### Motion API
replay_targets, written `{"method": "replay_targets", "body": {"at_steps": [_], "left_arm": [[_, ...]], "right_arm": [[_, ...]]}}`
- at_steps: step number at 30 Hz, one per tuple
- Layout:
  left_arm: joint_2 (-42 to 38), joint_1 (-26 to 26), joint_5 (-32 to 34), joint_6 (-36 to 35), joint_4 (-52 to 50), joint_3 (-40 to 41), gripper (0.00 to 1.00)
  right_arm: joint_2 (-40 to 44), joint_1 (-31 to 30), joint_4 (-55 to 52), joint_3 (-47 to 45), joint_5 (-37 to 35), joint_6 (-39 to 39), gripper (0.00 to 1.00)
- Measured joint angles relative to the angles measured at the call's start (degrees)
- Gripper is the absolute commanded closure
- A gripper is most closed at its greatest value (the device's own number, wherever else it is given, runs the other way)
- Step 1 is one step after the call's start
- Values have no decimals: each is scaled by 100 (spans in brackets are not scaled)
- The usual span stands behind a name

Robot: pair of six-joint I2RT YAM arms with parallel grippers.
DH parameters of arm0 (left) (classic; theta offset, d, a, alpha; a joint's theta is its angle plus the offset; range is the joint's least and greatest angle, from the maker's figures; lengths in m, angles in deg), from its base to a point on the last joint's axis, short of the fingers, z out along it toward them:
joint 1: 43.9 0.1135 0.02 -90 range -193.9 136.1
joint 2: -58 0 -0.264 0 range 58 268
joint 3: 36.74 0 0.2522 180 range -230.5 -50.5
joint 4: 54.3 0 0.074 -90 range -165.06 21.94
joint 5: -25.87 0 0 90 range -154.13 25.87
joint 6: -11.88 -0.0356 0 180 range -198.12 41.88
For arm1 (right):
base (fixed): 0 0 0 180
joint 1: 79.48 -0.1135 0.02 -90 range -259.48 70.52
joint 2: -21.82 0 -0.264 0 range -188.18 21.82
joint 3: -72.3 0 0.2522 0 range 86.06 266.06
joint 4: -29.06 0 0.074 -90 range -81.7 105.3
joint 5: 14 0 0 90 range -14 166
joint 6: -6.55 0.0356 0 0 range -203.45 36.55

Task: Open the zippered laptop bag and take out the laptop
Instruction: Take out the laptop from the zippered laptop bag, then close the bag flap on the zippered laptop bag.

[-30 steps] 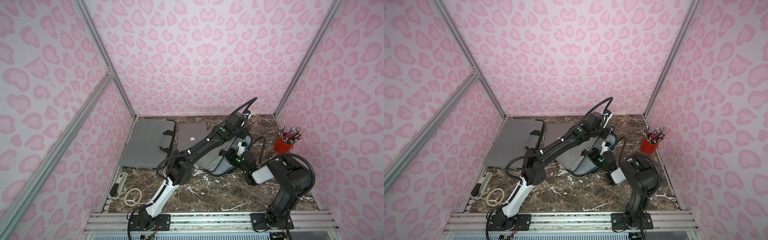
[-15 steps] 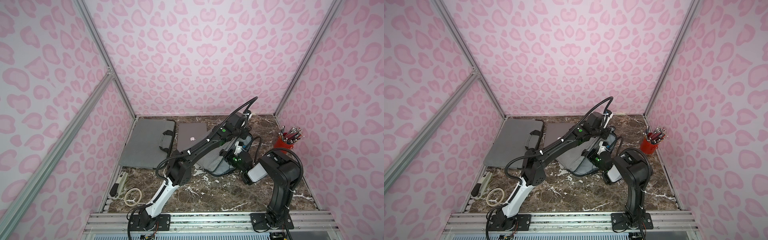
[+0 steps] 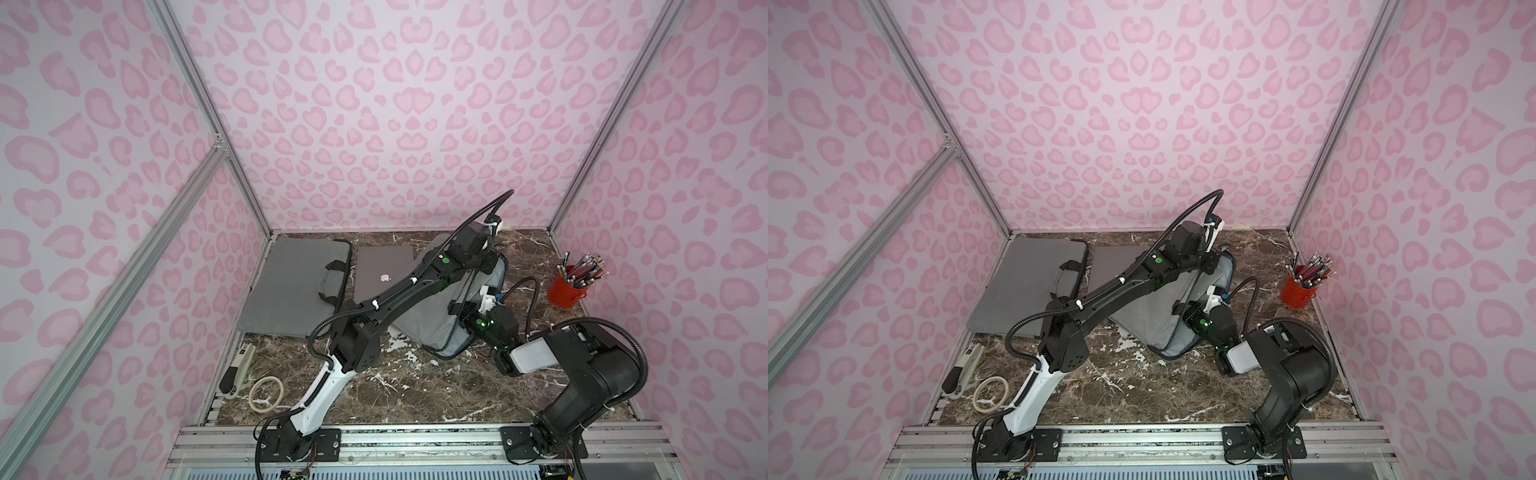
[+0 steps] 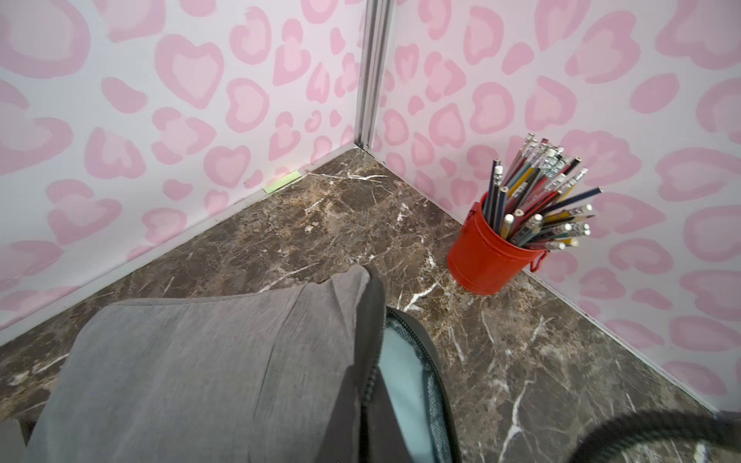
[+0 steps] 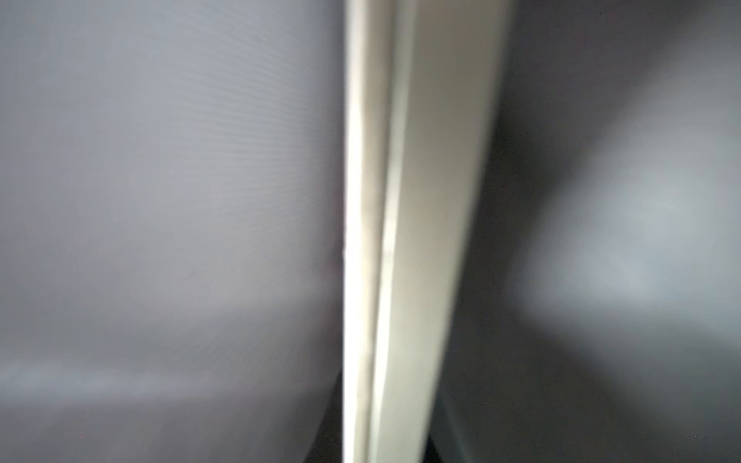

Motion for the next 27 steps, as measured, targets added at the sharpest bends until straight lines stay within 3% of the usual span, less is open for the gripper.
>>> {"method": "replay_targets", "body": {"at_steps": [10, 14, 21, 27], "left_arm": [[52, 105, 157, -2, 57, 2, 99], [184, 98, 153, 52, 116, 2, 93], [431, 138, 153, 210, 177, -2, 90], [662, 168, 162, 365, 131, -177, 66]], "right_arm": [[2114, 481, -2404, -125, -11, -756, 100], [2874, 798, -3311, -118, -11, -986, 100], [4350, 1471, -4859, -151, -245, -1368, 100], [5405, 2188, -6164, -33, -586, -1749, 100]]}}
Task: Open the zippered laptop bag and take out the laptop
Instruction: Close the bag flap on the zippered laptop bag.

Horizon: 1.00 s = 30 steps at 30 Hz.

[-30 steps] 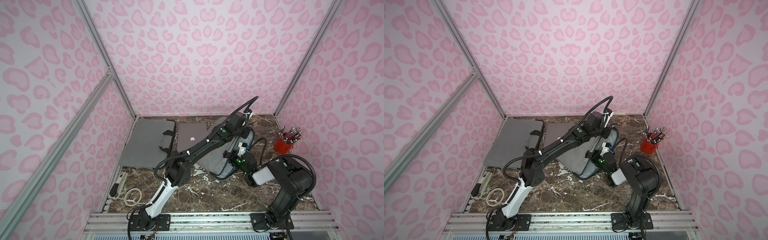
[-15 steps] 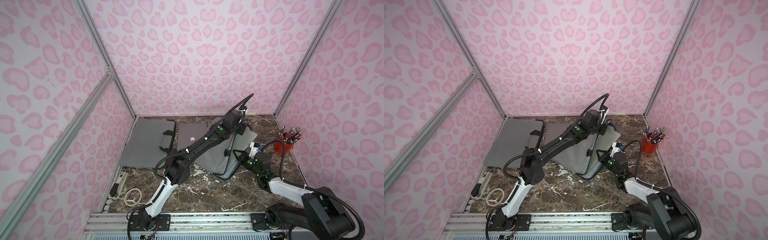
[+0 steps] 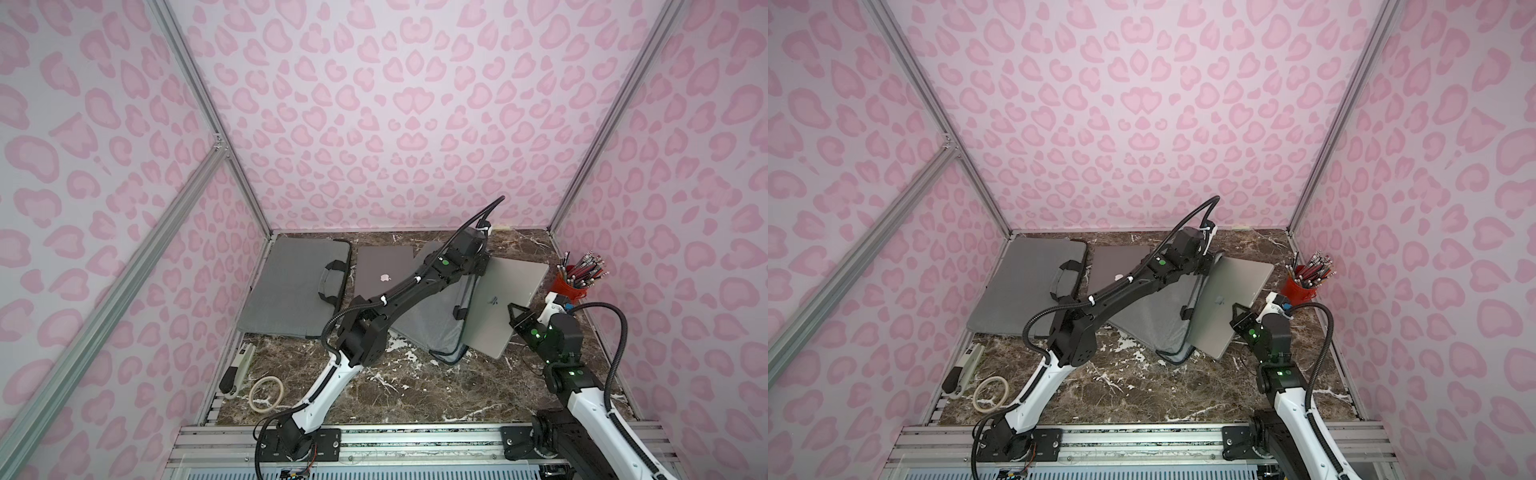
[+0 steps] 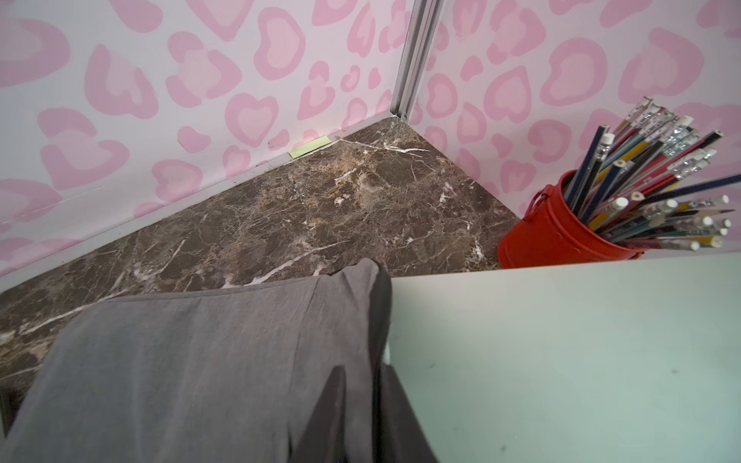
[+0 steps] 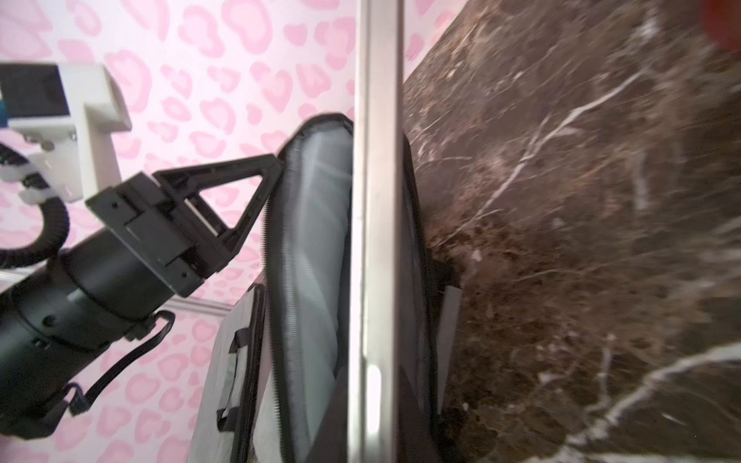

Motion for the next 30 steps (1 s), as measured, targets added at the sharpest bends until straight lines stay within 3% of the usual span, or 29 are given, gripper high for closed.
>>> {"method": "replay_targets", "body": {"at_steps": [5, 14, 19, 30], "left_arm": [[37, 66, 20, 101, -7, -39, 46], [-328, 271, 52, 157, -271, 326, 40], [-1314, 450, 92, 133, -232, 1626, 18], [-3731, 1401, -2, 175, -155, 5466, 14]], "right_arm": [[472, 428, -822, 323, -354, -363, 100], [621, 802, -1786, 1021, -330, -699, 100], [610, 859, -1980, 1663, -450, -944, 100], [317, 863, -1873, 1906, 201, -831, 100]]}}
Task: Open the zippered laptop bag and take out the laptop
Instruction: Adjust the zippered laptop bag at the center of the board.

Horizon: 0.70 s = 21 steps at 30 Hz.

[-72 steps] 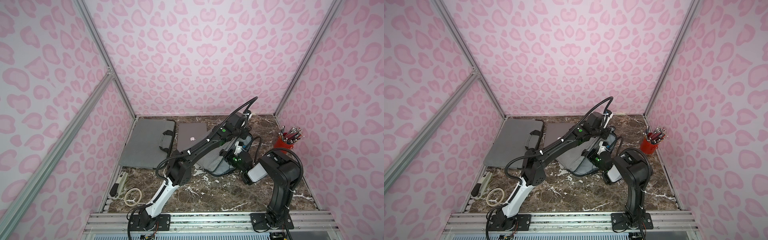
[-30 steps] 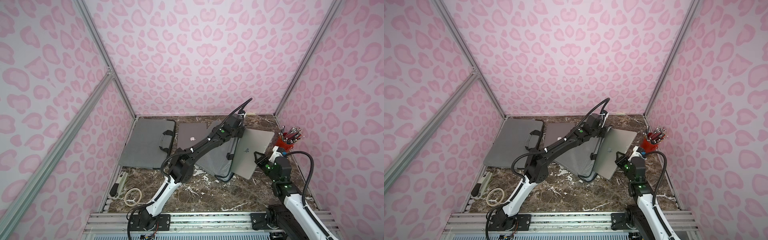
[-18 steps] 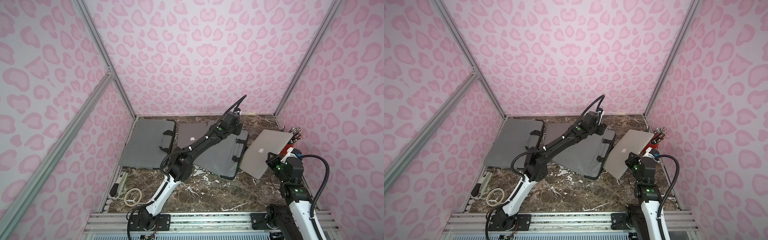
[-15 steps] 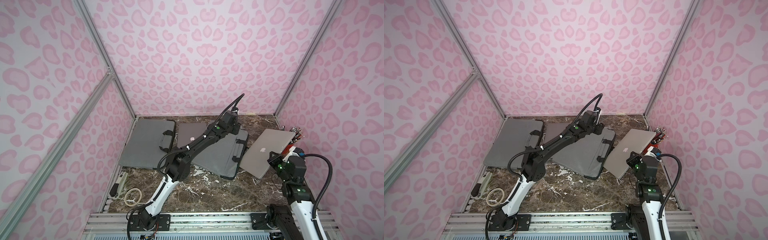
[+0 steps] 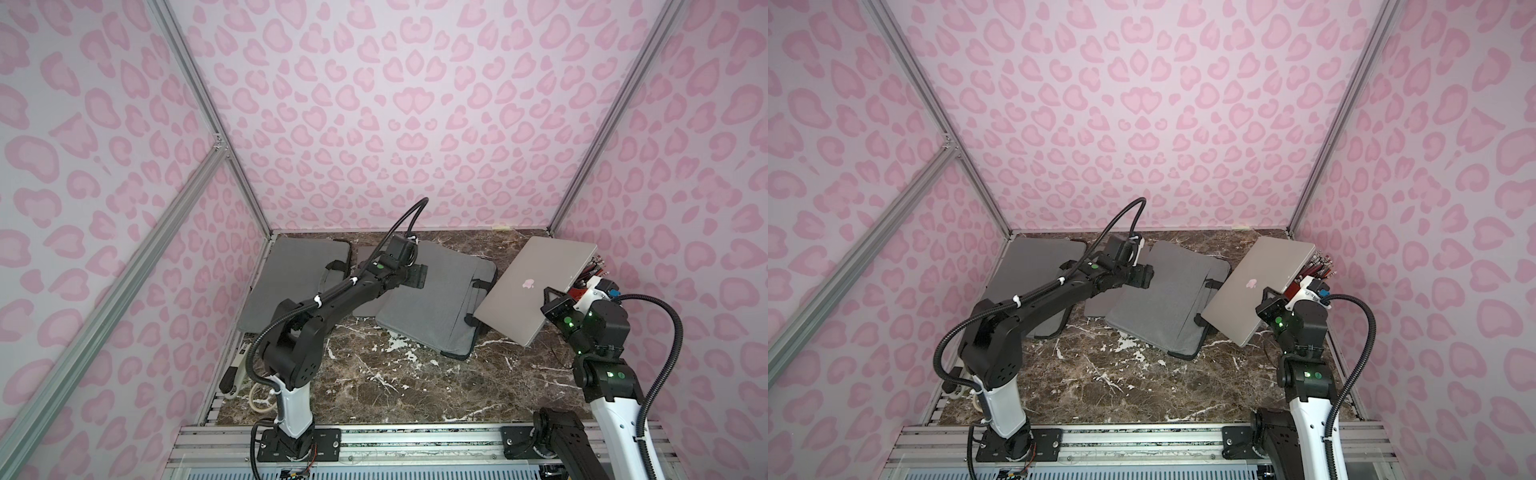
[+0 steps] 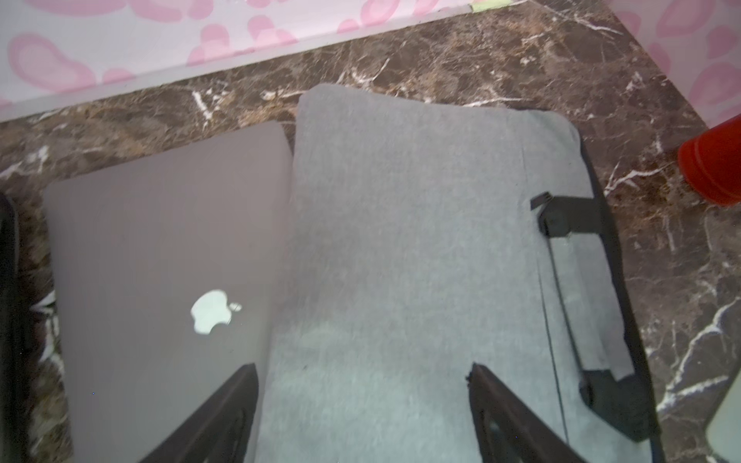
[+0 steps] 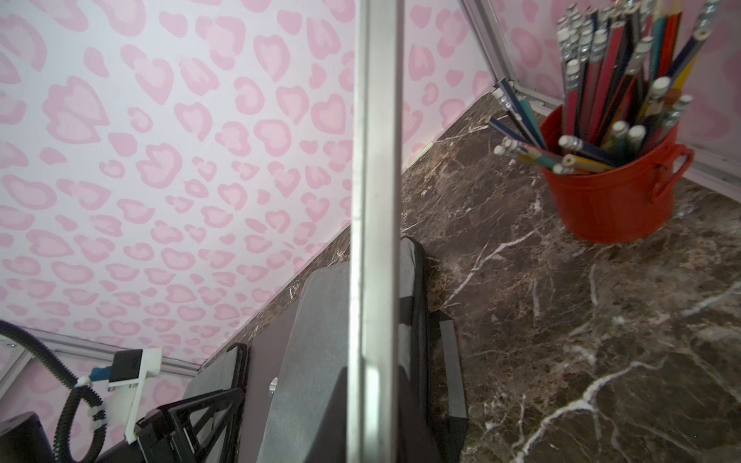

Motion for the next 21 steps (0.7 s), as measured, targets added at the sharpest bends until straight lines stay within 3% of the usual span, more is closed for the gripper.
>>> {"method": "replay_targets", "body": {"at_steps": [9, 21], "left_arm": [[-850, 358, 101, 271, -254, 1460, 13], [-592, 433, -721, 664, -225, 1943, 25]], "right_arm": [[-188, -4, 321, 319, 490, 205, 100], [-330, -4, 693, 50, 734, 422, 100]]}}
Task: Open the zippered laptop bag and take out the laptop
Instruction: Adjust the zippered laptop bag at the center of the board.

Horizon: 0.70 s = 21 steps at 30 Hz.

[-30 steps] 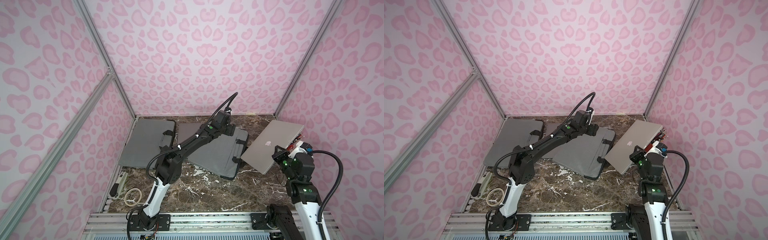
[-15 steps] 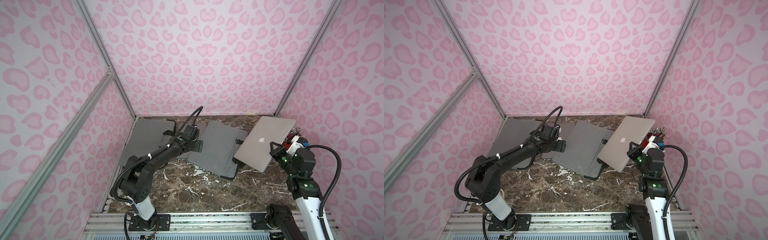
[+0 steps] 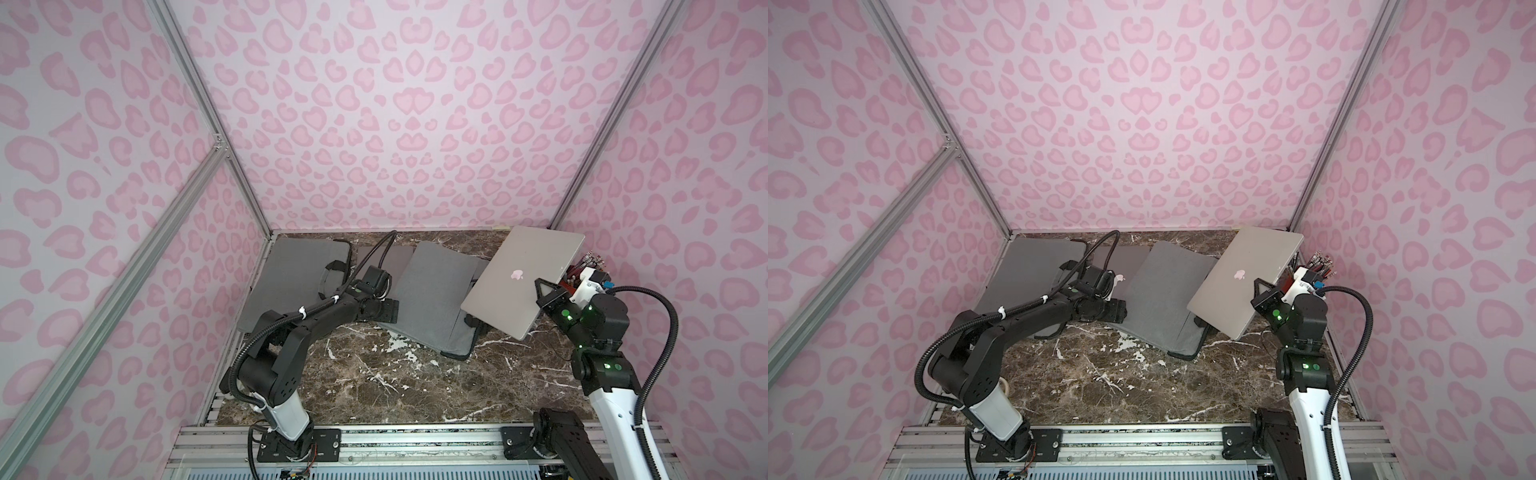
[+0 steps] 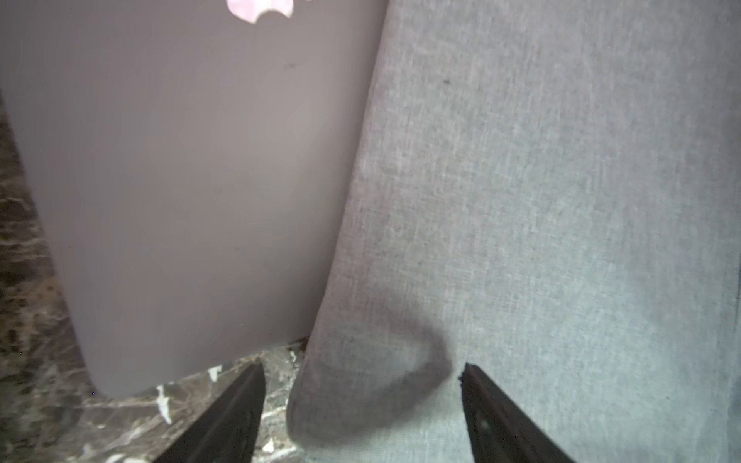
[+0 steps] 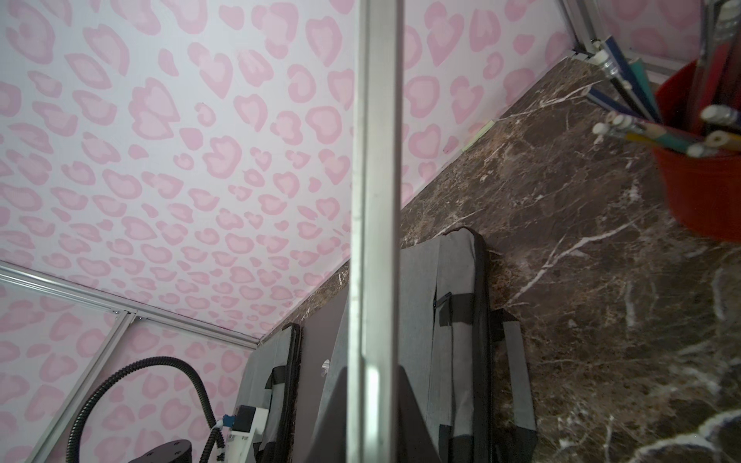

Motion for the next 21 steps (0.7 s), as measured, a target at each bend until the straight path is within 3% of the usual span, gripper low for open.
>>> {"method": "replay_targets", "body": {"at_steps": [10, 21], "left_arm": [[22, -243, -673, 382, 273, 155, 31], [645, -962, -1165, 1071, 992, -138, 44]], "right_arm": [[-122, 0, 199, -63, 81, 85, 100], [-168, 0, 262, -57, 74, 83, 100]]}}
